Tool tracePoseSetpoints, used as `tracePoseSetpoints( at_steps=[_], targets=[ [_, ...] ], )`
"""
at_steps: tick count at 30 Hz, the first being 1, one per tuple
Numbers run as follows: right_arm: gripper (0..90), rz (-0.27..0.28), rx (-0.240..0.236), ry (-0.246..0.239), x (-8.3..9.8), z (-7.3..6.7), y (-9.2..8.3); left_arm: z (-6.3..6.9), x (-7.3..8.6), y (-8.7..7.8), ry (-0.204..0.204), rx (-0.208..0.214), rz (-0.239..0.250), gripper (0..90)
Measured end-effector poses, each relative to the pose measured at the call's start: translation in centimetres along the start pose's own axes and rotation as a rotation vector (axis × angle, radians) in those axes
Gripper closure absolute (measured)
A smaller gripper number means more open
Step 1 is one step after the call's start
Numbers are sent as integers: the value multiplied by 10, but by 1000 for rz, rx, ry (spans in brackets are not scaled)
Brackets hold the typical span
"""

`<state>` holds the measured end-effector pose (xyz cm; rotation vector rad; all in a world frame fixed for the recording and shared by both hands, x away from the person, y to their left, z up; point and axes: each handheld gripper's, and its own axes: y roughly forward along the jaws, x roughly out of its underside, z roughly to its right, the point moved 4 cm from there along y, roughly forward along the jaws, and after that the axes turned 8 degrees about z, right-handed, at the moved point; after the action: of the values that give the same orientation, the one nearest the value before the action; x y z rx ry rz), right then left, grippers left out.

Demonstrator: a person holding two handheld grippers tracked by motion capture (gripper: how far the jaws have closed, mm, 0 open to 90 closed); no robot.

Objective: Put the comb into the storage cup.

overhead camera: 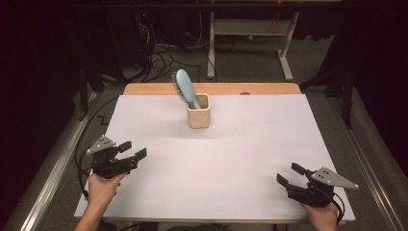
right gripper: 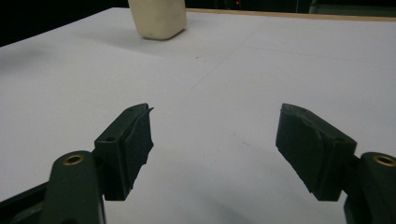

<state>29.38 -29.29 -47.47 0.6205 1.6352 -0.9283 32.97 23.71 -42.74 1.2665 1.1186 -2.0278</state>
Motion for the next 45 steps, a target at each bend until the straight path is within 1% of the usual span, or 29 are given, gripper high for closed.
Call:
tracePoseSetpoints(
  at_steps=[14,27,41,45],
  targets=[
    [274,-1,-1,-2,0,0,0,-2,6,1,-11,0,-12,293],
    [274,0,-2,-2,0,0,0,-4,12,2,-22,-8,-23,293],
    [274,0,-3,-2,0,0,0,-9,18,3,-20,-26,-28,293],
    [274,-1,-2,0,0,0,0,-10,19,4,-13,-33,-30,293]
  ],
)
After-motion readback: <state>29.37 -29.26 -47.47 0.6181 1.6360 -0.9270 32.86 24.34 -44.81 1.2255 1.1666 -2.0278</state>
